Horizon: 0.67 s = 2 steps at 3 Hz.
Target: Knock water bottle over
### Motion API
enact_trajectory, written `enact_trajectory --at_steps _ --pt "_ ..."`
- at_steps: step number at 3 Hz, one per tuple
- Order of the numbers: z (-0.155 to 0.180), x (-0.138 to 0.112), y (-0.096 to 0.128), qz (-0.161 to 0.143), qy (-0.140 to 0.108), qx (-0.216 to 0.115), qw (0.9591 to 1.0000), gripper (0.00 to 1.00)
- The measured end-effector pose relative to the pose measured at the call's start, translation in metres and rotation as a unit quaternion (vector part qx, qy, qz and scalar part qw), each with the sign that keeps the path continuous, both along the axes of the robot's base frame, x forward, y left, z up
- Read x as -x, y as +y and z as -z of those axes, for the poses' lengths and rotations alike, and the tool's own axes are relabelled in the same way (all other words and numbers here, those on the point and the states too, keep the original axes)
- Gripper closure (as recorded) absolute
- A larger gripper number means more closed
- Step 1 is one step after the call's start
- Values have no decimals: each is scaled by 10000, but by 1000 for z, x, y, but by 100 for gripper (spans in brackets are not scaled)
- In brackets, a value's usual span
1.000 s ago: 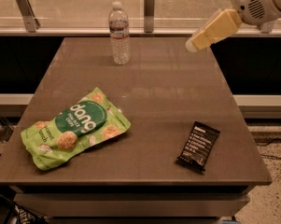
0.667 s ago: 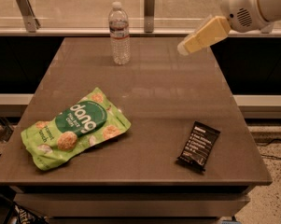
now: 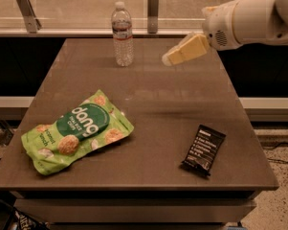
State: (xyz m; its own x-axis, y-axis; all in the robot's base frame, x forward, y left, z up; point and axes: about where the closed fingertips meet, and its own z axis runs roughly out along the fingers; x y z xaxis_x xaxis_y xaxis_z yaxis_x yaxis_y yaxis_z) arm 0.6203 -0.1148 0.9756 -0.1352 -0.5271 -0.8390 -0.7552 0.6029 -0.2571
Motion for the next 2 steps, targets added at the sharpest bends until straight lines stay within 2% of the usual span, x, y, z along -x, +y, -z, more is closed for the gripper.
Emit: enact_trajectory --at_steps 2 --pt "33 -36 44 -348 170 -238 9990 0"
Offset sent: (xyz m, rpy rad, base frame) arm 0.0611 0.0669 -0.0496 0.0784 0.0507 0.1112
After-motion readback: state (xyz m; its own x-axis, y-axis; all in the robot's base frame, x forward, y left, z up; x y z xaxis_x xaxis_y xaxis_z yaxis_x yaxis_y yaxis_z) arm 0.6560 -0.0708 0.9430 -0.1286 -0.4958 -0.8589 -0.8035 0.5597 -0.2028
